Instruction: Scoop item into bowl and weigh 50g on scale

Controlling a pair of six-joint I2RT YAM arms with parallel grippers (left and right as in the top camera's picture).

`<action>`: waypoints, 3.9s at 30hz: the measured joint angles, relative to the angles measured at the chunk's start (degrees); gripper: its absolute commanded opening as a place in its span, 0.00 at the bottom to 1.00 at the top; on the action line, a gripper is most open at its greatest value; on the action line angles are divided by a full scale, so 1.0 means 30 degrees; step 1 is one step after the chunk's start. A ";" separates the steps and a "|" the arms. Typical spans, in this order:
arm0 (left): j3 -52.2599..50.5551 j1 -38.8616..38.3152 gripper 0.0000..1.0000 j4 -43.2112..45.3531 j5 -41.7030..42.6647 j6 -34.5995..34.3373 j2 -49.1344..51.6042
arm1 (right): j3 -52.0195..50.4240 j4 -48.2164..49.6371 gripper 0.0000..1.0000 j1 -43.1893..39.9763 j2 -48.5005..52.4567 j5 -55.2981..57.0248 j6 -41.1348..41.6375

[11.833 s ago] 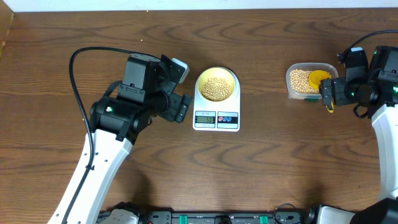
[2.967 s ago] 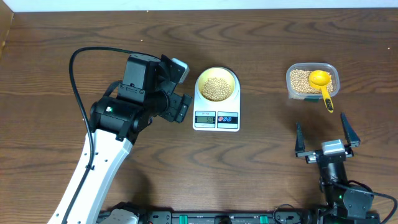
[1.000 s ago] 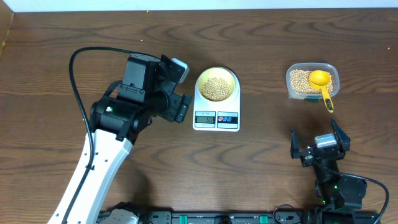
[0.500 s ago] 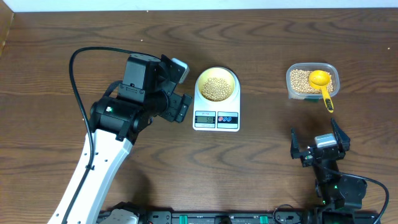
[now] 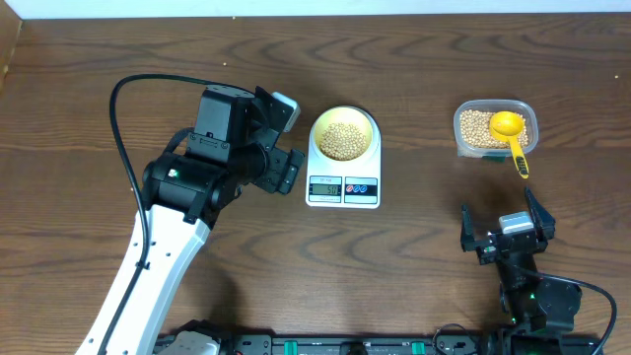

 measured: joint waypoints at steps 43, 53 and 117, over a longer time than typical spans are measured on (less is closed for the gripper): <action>0.0000 0.0000 0.83 0.0000 0.0000 0.0000 0.0000 | 0.0000 0.0000 0.99 0.0000 0.0000 0.0000 0.0044; 0.0000 0.0000 0.83 0.0000 0.0000 0.0000 0.0000 | 0.0000 0.0000 0.99 0.0000 0.0000 -0.0007 0.0044; -0.1005 0.0000 0.83 -0.1800 0.0000 0.0000 -0.3898 | 0.0000 0.0007 0.99 0.0007 0.0000 0.0000 0.0044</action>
